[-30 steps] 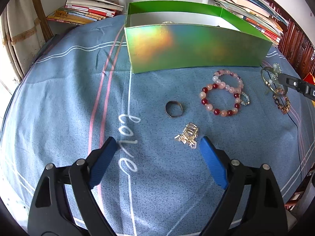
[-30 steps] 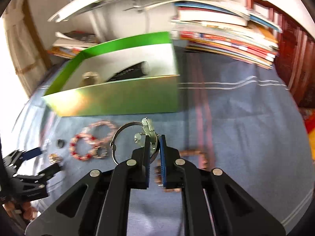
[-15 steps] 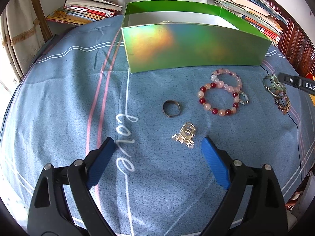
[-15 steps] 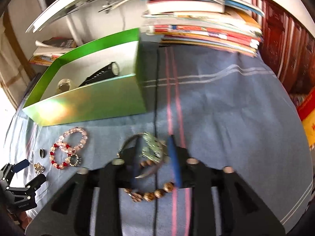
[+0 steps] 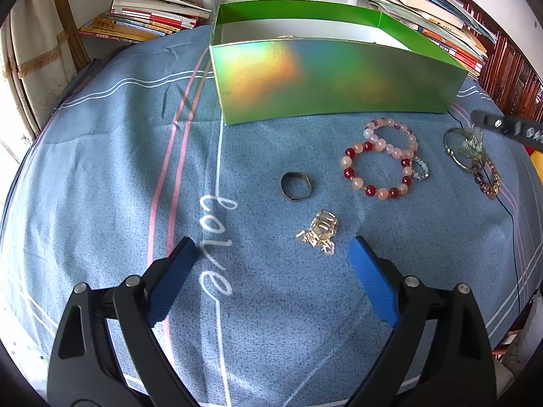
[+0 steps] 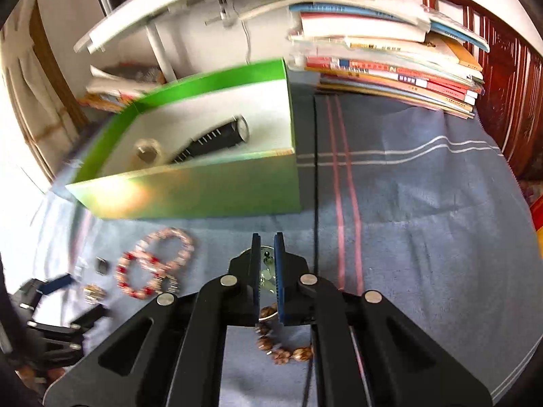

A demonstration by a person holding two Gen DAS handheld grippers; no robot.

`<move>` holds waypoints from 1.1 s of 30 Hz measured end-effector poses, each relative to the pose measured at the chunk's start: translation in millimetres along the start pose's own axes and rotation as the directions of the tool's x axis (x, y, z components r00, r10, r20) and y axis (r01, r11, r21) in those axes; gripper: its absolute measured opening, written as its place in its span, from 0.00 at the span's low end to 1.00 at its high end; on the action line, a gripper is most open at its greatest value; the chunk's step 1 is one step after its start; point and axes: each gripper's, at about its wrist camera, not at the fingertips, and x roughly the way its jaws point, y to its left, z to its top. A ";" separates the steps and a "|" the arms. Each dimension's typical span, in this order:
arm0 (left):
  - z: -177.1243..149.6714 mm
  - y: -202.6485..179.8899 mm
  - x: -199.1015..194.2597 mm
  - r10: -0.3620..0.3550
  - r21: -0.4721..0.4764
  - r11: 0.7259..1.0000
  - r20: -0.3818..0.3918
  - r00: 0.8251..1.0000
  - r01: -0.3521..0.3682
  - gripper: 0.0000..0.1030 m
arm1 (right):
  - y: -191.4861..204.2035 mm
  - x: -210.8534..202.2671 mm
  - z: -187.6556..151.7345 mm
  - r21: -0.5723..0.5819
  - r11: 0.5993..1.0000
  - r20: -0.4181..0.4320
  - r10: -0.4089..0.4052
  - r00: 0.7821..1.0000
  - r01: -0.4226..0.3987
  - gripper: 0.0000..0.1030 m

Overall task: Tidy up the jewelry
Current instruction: 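Lift the jade pendant with the right tool toward the green box, then grasp the red-bead bracelet with the left tool while the right tool drops the pendant into the box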

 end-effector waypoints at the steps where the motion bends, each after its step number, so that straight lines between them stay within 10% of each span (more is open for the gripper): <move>1: -0.2 0.2 -0.1 0.003 0.003 1.000 0.002 1.000 -0.003 0.88 | 0.2 -5.8 1.5 0.006 1.000 0.012 0.015 1.000 -0.015 0.08; 7: -0.6 -0.7 0.1 0.003 0.005 1.000 0.001 1.000 -0.003 0.88 | 8.9 -52.0 13.1 -0.009 0.997 0.124 0.072 0.990 -0.072 0.08; 18: 21.9 -15.0 -22.1 -0.041 0.033 0.999 0.097 0.994 0.038 0.88 | -31.5 -26.5 -4.2 0.068 0.988 0.049 -0.139 0.989 0.136 0.08; 33: 49.9 -55.7 24.3 -0.081 0.113 0.991 0.033 0.996 0.077 0.21 | -66.2 -10.2 -21.8 0.133 0.976 -0.012 -0.174 0.985 0.174 0.08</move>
